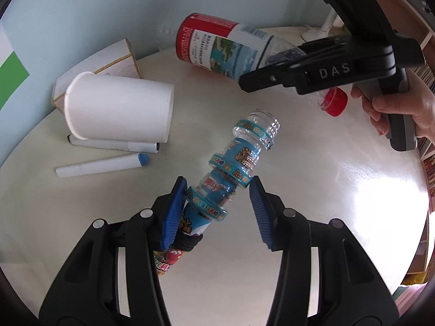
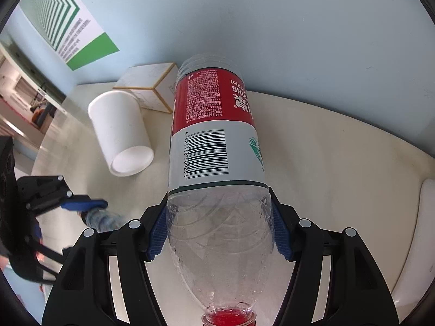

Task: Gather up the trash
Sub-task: 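Carry the water bottle and candy tubes over the bin and release both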

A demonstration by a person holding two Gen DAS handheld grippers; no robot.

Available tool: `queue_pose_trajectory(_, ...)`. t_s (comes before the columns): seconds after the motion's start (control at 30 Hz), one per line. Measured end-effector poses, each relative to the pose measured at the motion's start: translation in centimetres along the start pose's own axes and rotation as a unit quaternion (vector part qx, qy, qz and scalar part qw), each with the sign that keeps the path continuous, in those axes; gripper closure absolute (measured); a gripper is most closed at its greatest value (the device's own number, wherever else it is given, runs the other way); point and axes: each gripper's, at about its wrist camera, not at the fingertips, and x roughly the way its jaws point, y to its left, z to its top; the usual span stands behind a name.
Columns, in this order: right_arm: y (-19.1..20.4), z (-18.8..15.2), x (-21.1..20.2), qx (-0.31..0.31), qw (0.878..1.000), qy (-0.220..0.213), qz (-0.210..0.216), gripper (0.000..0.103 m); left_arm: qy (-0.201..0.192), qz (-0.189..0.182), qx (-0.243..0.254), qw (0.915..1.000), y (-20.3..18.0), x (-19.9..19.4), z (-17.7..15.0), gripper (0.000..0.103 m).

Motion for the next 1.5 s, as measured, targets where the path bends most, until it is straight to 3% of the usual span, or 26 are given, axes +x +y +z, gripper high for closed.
queue_pose_trajectory(0.17,1.1,-0.8,-1.8,-0.014,1.000,-0.003,-0.002,0.038,-0.024,-0.001,-0.032,0.9992,0.4,-3.6,-1.3,0.058)
queue_pose_trajectory(0.53,7.2,-2.6,-5.9,-0.068,0.997,-0.017,0.011,0.038,-0.056,0.032,-0.091,0.9938,2.0,-9.4,-6.5,0.058)
queue_pose_trajectory(0.9,19.7,-5.3,-7.0,-0.169,0.984,-0.003,0.059,0.038,-0.092,0.093,-0.205,0.9699,3.7,-16.5,-17.6,0.057)
queue_pose_trajectory(1.1,29.6,-7.2,-5.5,-0.233,0.966,0.016,0.108,0.038,-0.106,0.138,-0.268,0.9474,4.0,-21.4,-26.4,0.057)
queue_pose_trajectory(1.2,35.4,-8.6,-4.6,-0.276,0.951,0.032,0.134,0.038,-0.108,0.163,-0.308,0.9311,4.1,-23.8,-31.7,0.057)
queue_pose_trajectory(1.3,41.8,-10.4,-3.8,-0.322,0.931,0.047,0.163,0.038,-0.109,0.185,-0.356,0.9097,4.1,-26.0,-37.3,0.057)
queue_pose_trajectory(1.5,54.5,-16.9,-2.6,-0.407,0.882,0.090,0.219,0.038,-0.099,0.217,-0.455,0.8580,2.8,-29.0,-49.8,0.057)
